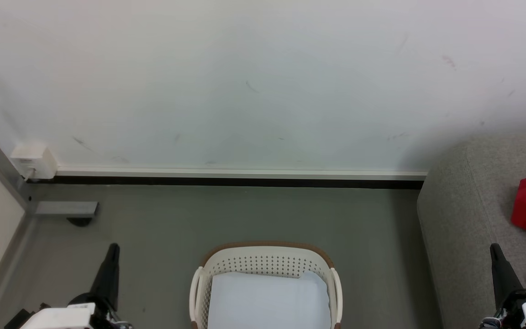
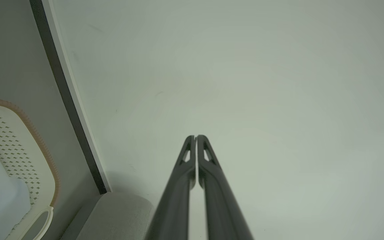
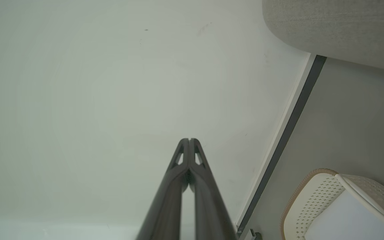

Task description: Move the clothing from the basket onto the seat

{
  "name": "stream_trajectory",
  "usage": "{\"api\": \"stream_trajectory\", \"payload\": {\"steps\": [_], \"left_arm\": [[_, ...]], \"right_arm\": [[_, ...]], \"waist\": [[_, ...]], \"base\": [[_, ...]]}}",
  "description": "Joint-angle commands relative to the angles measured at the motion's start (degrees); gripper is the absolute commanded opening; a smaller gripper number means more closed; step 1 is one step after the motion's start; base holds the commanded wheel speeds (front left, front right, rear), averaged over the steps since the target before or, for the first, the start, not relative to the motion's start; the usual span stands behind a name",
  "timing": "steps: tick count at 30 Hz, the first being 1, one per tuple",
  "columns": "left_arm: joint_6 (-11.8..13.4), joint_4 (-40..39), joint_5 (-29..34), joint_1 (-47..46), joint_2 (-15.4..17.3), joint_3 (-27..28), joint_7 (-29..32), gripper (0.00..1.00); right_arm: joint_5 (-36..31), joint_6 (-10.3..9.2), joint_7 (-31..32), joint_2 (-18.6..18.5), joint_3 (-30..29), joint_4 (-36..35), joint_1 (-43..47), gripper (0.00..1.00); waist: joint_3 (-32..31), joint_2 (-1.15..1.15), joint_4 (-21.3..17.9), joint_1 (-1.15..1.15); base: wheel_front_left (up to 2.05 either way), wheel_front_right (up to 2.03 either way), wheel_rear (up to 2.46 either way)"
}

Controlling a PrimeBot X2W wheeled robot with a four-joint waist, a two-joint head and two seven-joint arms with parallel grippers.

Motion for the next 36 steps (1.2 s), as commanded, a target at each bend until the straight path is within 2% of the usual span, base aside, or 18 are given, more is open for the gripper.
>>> {"api": "stream_trajectory", "payload": {"steps": [1, 36], "left_arm": [[-0.25, -0.22, -0.81, -0.39, 0.38, 0.09, 0.24, 0.00], [-0.25, -0.23, -0.82, -0.39, 0.38, 0.09, 0.24, 0.00]], "right_arm": [[0.01, -0.12, 0.24, 0.05, -0.25, -0.33, -0.70, 0.00], [0.01, -0.12, 0.23, 0.06, -0.26, -0.32, -0.71, 0.00]], "waist": [[0.00, 0.00, 0.00, 0.00], [0.00, 0.00, 0.00, 0.00]], "base": [[0.00, 0.00, 0.00], [0.00, 0.00, 0.00]]}}
